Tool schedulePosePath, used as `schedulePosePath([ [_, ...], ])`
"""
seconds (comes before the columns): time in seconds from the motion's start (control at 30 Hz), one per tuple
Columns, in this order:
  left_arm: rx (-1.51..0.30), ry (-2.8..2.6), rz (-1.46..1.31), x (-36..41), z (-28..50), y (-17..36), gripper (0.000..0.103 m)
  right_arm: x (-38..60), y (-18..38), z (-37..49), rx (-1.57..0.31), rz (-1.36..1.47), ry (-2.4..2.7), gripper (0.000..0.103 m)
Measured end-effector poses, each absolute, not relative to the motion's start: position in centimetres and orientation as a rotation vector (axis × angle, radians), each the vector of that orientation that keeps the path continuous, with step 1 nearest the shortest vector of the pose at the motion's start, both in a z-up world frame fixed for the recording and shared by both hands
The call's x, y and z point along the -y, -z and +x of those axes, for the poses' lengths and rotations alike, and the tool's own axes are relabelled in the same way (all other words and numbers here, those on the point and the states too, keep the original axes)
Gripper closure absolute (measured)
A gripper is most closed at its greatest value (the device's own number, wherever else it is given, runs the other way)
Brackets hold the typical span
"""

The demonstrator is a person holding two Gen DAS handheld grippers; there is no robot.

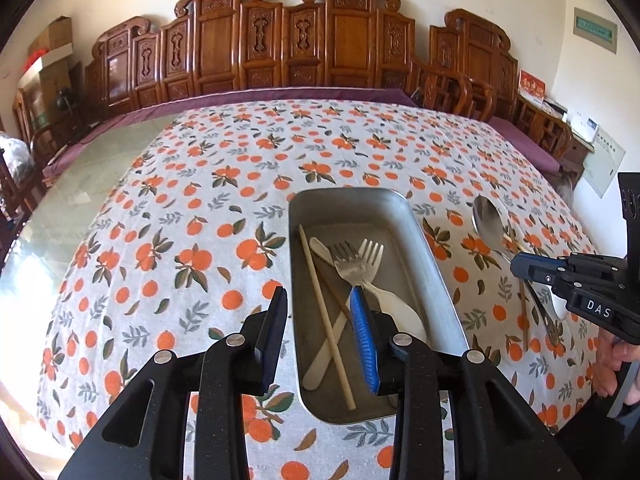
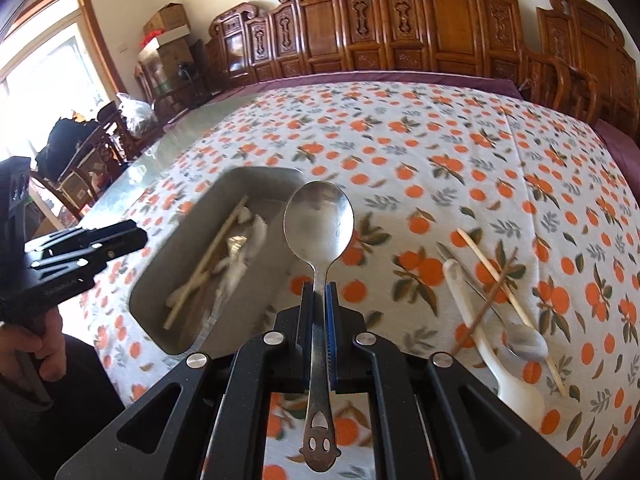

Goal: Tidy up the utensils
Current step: 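Carry the silver spoon over the tray and open the right tool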

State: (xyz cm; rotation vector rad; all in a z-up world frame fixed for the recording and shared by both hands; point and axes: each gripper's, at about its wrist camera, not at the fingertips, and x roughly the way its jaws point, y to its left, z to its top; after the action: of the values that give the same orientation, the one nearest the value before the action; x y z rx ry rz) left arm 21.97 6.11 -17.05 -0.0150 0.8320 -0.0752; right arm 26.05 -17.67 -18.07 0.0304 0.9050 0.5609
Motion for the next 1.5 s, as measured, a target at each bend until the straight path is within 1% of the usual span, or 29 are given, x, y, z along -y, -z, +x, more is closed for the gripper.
schedulePosePath([
  [0.23,-0.813,0.073,-0.039,-7.3,21.7,16.6,0.072,13.2,15.7,26.6,-0.876,0.025,-0.616,0.096],
  [0.43,-0.804,0.069,-0.07,-8.8,21.4,16.4,0.072,9.6,15.2,27.6,-0.882,0.012,-0.643,0.096],
  [0.73,-0.836,0.065,-0.128,-10.7,21.7,17.2,0.072,5.3,17.3,29.2,-0.939,0.014,-0.638,0.096],
  [1.03,-0.833,0.062,-0.137,-11.4,21.1,17.0,0.072,2.6,20.2,29.4,-0.993,-0.07,-0.588,0.096],
  [1.33,-0.829,0.059,-0.13,-11.3,21.1,16.9,0.072,2.3,21.4,28.9,-1.013,-0.134,-0.554,0.096],
  [1.5,-0.823,0.058,-0.121,-11.0,21.0,16.8,0.072,2.7,21.7,29.2,-1.029,-0.112,-0.552,0.095],
])
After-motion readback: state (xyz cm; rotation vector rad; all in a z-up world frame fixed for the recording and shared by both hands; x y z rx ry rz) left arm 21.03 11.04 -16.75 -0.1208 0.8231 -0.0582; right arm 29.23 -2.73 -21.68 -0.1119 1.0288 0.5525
